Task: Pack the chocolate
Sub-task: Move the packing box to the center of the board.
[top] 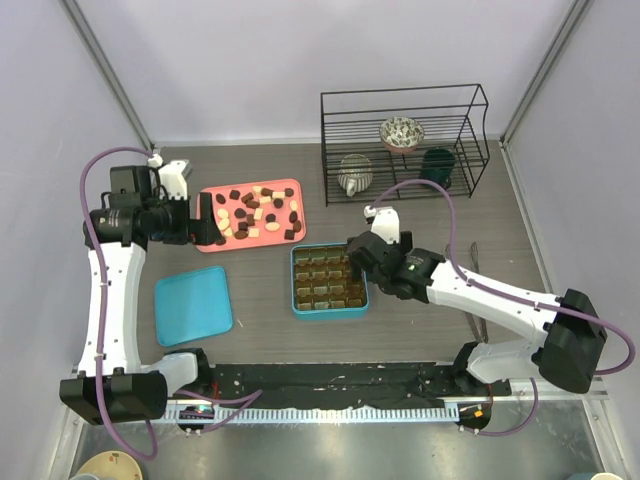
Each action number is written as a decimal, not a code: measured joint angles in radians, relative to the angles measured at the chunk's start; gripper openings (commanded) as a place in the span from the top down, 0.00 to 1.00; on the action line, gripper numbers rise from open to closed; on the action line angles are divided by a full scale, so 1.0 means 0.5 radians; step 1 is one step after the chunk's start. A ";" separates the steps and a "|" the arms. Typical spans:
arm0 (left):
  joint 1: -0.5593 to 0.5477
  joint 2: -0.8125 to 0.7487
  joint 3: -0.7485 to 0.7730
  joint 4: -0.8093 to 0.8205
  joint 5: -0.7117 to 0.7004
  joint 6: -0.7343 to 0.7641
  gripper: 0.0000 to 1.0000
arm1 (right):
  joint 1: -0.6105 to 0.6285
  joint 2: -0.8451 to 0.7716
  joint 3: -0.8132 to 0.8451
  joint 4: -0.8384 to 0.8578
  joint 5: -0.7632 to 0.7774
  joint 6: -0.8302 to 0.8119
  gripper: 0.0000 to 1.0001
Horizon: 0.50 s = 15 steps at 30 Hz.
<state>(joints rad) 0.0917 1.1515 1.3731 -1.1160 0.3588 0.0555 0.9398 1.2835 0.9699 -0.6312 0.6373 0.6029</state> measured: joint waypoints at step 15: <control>0.000 -0.002 -0.045 0.008 0.000 -0.004 0.00 | 0.013 -0.190 -0.491 0.352 -0.220 0.146 0.42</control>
<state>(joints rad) 0.0917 1.1507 1.3506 -1.1118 0.3588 0.0536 0.9463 1.1885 0.7242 -0.4553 0.5274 0.6758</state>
